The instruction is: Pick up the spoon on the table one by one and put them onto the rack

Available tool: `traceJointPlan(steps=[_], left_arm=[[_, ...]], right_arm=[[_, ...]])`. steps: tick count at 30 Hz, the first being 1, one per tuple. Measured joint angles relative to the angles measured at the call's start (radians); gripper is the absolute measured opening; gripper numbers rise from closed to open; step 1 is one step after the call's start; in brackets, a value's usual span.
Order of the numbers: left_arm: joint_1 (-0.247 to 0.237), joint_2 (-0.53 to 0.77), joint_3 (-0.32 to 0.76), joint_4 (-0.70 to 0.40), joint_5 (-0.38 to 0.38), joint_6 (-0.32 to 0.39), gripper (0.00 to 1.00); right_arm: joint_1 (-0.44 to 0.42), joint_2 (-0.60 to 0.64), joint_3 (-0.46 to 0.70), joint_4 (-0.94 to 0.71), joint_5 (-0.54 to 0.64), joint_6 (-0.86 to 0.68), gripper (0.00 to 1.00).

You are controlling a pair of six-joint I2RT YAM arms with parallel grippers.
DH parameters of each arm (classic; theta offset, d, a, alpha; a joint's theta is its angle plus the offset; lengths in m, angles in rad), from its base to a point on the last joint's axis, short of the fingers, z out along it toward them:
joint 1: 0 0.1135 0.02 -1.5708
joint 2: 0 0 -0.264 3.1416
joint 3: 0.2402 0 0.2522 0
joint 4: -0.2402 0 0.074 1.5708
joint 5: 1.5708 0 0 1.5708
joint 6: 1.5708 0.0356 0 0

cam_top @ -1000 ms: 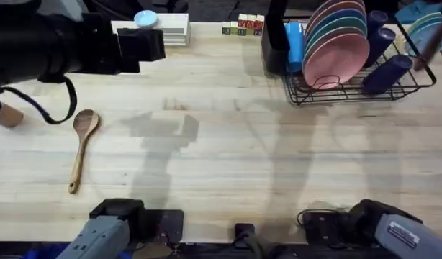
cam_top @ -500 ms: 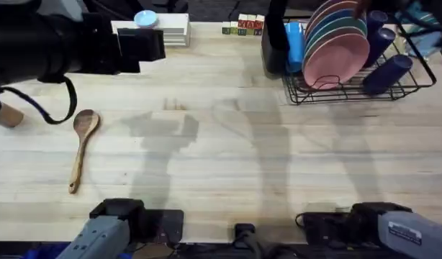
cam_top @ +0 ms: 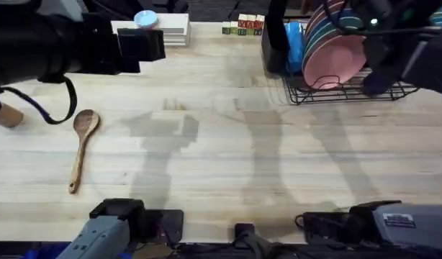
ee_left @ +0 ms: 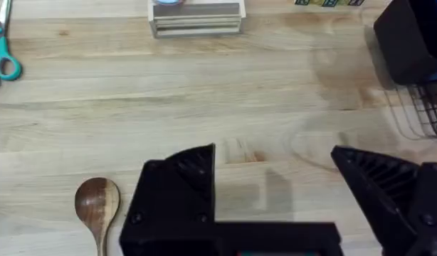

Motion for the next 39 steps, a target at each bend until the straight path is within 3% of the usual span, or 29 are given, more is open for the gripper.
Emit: traceJointPlan(steps=[18, 39], left_arm=[[0.000, 0.000, 0.000, -0.002, 0.000, 0.000, 0.994], [0.000, 0.058, 0.000, -0.007, 0.000, 0.000, 0.993]], right_arm=[[0.040, 0.211, 0.000, 0.131, 0.003, 0.044, 0.032], [0.042, 0.283, 0.000, 0.084, 0.003, 0.047, 0.032]])
